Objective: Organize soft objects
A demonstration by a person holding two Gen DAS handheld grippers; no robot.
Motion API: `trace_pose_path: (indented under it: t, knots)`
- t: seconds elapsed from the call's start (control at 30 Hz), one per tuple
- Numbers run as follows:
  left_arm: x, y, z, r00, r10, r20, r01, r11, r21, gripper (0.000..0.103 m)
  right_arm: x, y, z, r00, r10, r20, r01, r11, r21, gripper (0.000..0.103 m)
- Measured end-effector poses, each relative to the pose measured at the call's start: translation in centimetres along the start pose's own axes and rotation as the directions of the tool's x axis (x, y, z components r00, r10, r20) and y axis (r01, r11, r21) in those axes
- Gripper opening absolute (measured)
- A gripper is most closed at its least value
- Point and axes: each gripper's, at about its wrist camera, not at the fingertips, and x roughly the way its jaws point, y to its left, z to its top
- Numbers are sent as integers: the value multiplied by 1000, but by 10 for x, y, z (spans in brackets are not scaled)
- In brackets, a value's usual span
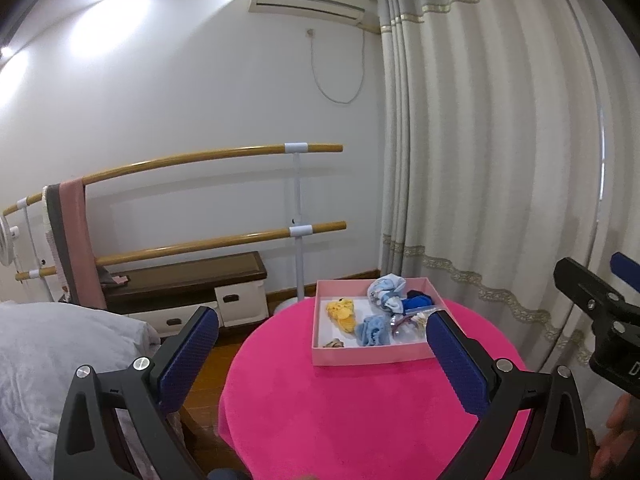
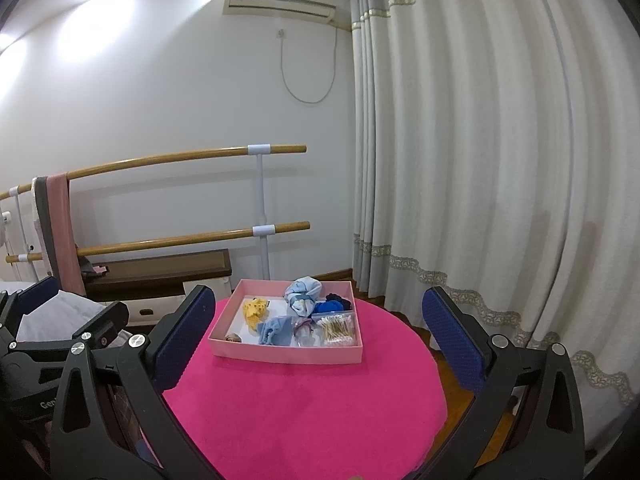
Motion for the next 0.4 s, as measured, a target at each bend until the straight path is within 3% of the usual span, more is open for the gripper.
trace_pose_path:
  t: [0.4]
  knots:
    - [-6,-5,-6,999,30,28,-30,999,15,103,4,-1,0,1000,-2,-6,2,1000,-3,103]
